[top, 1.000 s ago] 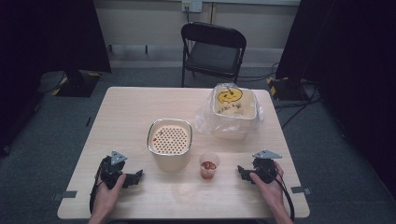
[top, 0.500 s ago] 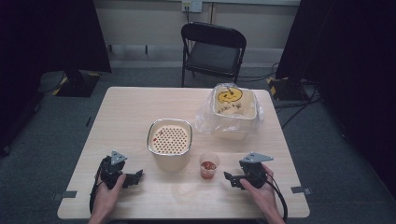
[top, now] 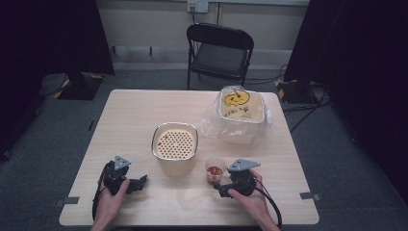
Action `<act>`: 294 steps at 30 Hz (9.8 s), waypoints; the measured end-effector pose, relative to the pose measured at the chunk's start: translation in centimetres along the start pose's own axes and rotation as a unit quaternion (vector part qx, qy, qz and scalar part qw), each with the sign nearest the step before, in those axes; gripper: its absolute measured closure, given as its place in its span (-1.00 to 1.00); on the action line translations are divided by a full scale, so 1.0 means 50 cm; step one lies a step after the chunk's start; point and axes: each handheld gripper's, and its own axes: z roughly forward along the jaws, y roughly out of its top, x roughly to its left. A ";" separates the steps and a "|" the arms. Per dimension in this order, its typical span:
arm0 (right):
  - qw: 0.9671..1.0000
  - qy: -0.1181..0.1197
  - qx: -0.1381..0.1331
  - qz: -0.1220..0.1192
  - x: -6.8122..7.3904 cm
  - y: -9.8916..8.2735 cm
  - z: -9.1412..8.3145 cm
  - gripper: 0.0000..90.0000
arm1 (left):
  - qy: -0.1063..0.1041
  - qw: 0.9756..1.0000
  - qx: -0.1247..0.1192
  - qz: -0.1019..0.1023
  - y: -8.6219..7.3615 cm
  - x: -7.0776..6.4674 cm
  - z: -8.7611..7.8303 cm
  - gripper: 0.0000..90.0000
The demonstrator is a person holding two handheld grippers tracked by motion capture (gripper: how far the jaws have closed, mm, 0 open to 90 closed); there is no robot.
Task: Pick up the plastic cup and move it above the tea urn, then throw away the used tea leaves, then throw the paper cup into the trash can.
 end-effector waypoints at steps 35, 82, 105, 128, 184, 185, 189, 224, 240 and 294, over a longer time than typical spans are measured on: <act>0.999 -0.019 -0.032 -0.029 -0.011 0.087 0.003 0.03 | 0.000 1.000 0.000 0.000 0.000 0.000 0.000 -1.00; 0.910 -0.246 0.014 -0.333 0.046 0.406 0.049 0.12 | 0.001 1.000 0.000 -0.001 0.000 -0.001 0.001 -1.00; 0.778 -0.345 0.060 -0.523 0.099 0.404 0.092 0.14 | 0.001 1.000 -0.001 -0.002 0.000 -0.001 0.001 -1.00; 0.596 -0.447 0.057 -0.665 0.126 0.405 0.095 0.16 | 0.001 1.000 0.001 0.000 0.000 0.000 0.000 -1.00; 0.289 -0.521 0.098 -0.797 0.139 0.364 0.128 0.24 | 0.002 1.000 0.001 0.000 0.000 0.000 0.000 -1.00; 0.284 -0.519 0.093 -0.801 0.140 0.366 0.127 0.24 | 0.002 1.000 0.001 0.000 0.000 0.000 0.001 -1.00; 0.293 -0.522 0.089 -0.796 0.145 0.368 0.125 0.24 | 0.001 1.000 0.001 0.000 0.000 0.000 0.001 -1.00; 0.990 -0.058 -0.089 -0.097 -0.098 0.448 -0.058 0.24 | 0.002 1.000 0.000 -0.001 0.000 -0.001 0.001 -1.00; 0.987 -0.116 -0.108 0.013 -0.257 0.439 -0.111 0.18 | 0.002 1.000 0.001 0.000 0.000 0.000 0.000 -1.00; 0.991 -0.094 -0.089 0.033 -0.161 0.220 -0.199 -0.64 | 0.002 1.000 0.001 0.000 0.000 0.000 0.000 -1.00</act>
